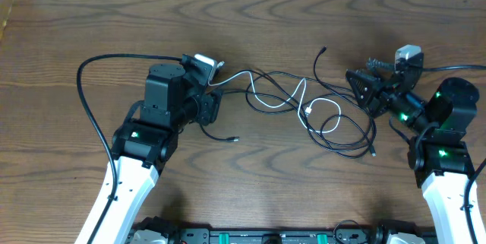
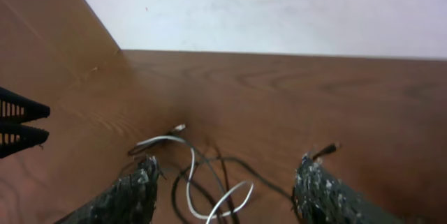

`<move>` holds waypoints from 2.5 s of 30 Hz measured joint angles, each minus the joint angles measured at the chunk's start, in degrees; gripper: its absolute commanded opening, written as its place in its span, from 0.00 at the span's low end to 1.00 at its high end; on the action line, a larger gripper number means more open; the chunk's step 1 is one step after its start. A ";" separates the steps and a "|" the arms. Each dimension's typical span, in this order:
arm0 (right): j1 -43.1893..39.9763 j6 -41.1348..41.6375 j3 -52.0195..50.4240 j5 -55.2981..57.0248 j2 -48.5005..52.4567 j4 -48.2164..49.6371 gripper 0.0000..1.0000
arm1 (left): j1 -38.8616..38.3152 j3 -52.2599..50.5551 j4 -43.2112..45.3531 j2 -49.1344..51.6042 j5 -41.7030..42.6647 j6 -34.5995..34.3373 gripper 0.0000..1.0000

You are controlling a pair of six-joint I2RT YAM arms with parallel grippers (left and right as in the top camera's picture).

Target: Untangle cables

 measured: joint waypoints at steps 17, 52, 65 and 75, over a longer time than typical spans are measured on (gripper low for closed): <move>7.52 0.02 0.00 2.34 3.41 -10.38 0.68 | 0.00 0.00 -10.80 0.00 -4.61 -7.26 0.81; 28.13 9.20 0.00 16.85 35.17 8.57 0.01 | 0.00 0.00 -14.34 0.00 -10.03 -11.04 0.99; 27.34 14.82 -0.07 11.21 30.23 17.18 0.01 | 0.00 0.00 -14.34 0.00 -10.03 -11.04 0.99; 23.98 22.32 -0.09 6.45 8.90 32.20 0.01 | 0.00 0.00 -14.34 0.00 -10.03 -11.04 0.99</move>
